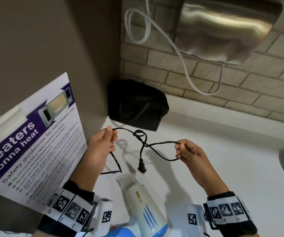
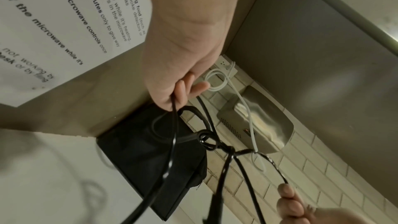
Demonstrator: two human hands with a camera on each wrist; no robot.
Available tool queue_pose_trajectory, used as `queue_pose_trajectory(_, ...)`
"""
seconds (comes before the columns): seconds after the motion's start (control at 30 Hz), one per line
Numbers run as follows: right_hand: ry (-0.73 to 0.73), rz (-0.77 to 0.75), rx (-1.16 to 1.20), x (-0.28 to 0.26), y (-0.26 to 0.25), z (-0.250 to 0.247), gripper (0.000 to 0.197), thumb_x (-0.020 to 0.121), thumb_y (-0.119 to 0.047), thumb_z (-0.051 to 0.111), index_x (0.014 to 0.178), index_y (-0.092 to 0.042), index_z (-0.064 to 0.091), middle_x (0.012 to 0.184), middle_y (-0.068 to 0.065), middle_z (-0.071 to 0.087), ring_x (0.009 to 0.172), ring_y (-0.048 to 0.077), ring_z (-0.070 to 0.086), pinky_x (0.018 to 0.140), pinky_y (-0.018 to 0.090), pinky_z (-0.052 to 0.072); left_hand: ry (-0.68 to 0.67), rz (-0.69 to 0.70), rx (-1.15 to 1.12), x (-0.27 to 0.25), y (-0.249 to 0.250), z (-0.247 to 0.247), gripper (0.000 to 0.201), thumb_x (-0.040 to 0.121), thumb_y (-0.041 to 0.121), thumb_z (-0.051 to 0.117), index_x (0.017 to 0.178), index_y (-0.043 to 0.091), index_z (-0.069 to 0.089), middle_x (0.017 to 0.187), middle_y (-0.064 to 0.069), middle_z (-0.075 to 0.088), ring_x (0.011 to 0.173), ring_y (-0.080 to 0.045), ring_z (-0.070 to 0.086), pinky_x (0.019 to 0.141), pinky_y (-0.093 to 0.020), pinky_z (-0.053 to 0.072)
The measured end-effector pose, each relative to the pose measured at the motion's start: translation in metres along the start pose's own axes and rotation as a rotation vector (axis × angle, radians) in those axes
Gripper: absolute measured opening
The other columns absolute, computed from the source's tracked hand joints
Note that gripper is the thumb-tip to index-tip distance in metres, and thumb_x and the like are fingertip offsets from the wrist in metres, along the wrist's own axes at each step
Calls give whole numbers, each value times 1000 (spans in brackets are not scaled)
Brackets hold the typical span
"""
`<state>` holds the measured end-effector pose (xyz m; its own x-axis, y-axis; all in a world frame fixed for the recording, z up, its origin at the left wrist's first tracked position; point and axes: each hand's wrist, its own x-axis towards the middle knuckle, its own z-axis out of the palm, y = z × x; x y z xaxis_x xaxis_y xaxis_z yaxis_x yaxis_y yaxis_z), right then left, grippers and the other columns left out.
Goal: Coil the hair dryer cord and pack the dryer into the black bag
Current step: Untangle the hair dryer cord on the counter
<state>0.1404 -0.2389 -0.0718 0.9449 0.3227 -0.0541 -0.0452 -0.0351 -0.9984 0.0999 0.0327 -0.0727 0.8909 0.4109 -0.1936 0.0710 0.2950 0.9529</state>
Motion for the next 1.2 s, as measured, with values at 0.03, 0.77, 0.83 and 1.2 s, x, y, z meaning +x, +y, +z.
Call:
queue_pose_trajectory(0.03, -4, 2, 2, 0, 1, 0, 24, 99, -13, 43, 83, -11, 61, 74, -2, 53, 70, 16, 44, 81, 31, 40, -14, 1, 8, 0, 0, 0, 31, 101, 26, 42, 82, 10, 61, 66, 2, 50, 46, -3, 31, 41, -13, 28)
queue_pose_trajectory(0.77, -10, 73, -352, 13, -18, 65, 12, 85, -23, 68, 77, -15, 71, 75, -6, 66, 68, 3, 57, 67, 15, 46, -353, 112, 141, -24, 11, 21, 28, 99, 23, 43, 91, 12, 67, 66, 5, 58, 55, -11, 33, 53, -20, 30)
queue_pose_trajectory(0.83, 12, 132, -323, 15, -15, 62, 10, 85, -15, 65, 79, -9, 69, 76, 1, 67, 71, 9, 59, 69, 21, 49, -356, 113, 143, -24, 10, 20, 28, 100, 22, 43, 91, 11, 67, 66, 5, 58, 54, -10, 33, 52, -21, 30)
queue_pose_trajectory(1.2, 149, 390, 430, 22, -11, 13, 18, 97, -14, 48, 104, -14, 65, 60, -3, 45, 48, 8, 45, 46, 17, 46, -116, 49, -48, -6, 6, 0, 30, 103, 19, 36, 85, 11, 60, 70, 2, 50, 44, -3, 26, 42, -12, 28)
